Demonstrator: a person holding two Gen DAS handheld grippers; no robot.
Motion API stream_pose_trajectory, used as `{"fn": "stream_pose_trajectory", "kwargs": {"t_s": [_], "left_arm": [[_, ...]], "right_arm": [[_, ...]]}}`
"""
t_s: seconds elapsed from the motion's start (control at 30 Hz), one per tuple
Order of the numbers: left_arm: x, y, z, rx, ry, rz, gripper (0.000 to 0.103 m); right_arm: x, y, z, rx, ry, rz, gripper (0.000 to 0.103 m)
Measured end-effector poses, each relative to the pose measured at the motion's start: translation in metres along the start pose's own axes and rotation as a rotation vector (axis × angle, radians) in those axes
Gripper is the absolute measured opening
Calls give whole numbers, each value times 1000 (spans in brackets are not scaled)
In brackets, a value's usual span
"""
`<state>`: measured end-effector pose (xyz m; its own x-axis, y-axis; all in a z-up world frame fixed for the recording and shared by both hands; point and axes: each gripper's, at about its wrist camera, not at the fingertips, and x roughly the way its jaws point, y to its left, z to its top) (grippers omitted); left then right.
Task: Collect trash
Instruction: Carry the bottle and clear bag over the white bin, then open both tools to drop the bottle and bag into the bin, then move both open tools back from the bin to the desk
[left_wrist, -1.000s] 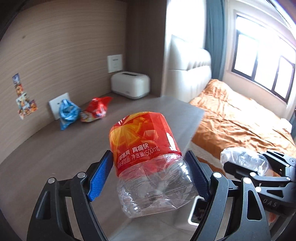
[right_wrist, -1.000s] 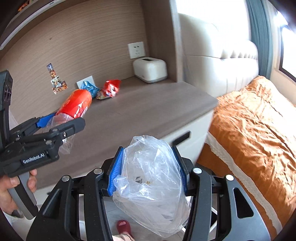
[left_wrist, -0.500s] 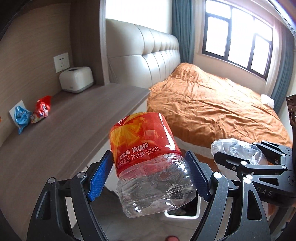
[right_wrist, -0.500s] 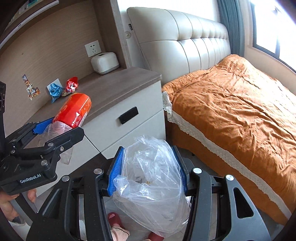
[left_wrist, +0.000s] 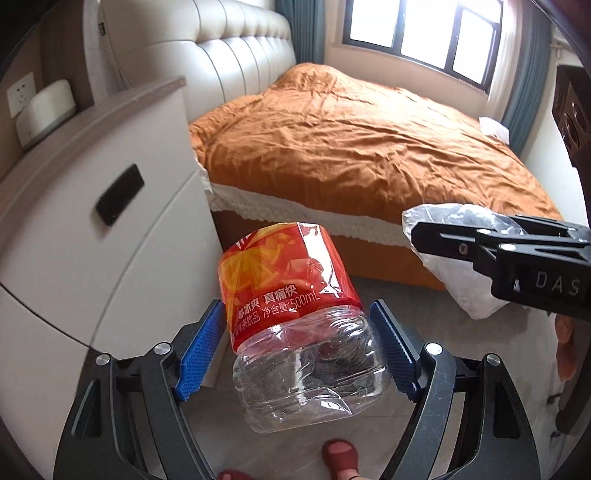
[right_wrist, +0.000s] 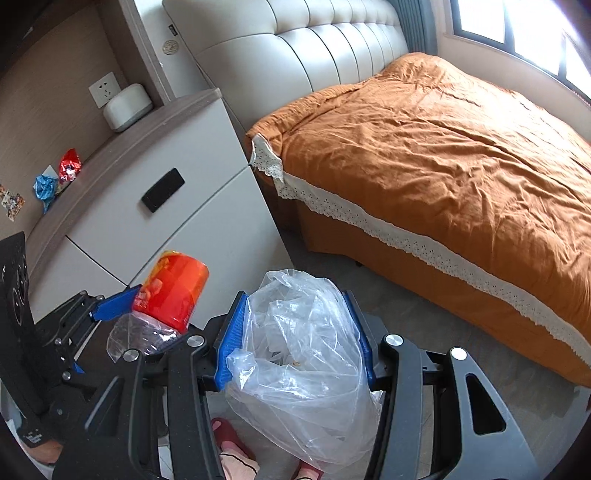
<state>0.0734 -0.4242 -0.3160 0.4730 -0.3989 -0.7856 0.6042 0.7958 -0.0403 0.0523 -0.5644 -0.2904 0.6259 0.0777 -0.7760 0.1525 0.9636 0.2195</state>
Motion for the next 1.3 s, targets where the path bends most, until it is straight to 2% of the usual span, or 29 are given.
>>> {"fn": "stream_pose_trajectory", "kwargs": {"t_s": [0.3,0.53,0.57,0.6,0.63,0.67,0.7,0.77,0.97,1.3], "left_arm": [[104,-21,-45,65,72,-76,78],[159,-29,-74,70,127,-120,78],[167,-31,-77,74,140,-137,79],[172,-34,-80,83,148,-139,86],[178,-36,-82,92,157,-132,94],[183,-37,-84,98,164,-122,98],[186,-38,-86,105,165,-117,98],[186,-38,-87,111,162,-113,98],[169,-31,-82,101,147,-99,99],[100,-5,-50,40,84,-47,99]], "right_arm": [[85,-44,-45,54,99,-26,52],[134,-61,-79,63,162,-38,54],[139,-63,-83,63,167,-41,61],[146,-65,-86,66,176,-38,82],[150,-67,-89,71,180,-41,92],[153,-70,-91,77,174,-59,99],[156,-72,-93,82,179,-69,99],[161,-76,-95,92,203,-76,99],[145,-73,-89,80,197,-97,99],[97,-41,-62,71,157,-83,99]]}}
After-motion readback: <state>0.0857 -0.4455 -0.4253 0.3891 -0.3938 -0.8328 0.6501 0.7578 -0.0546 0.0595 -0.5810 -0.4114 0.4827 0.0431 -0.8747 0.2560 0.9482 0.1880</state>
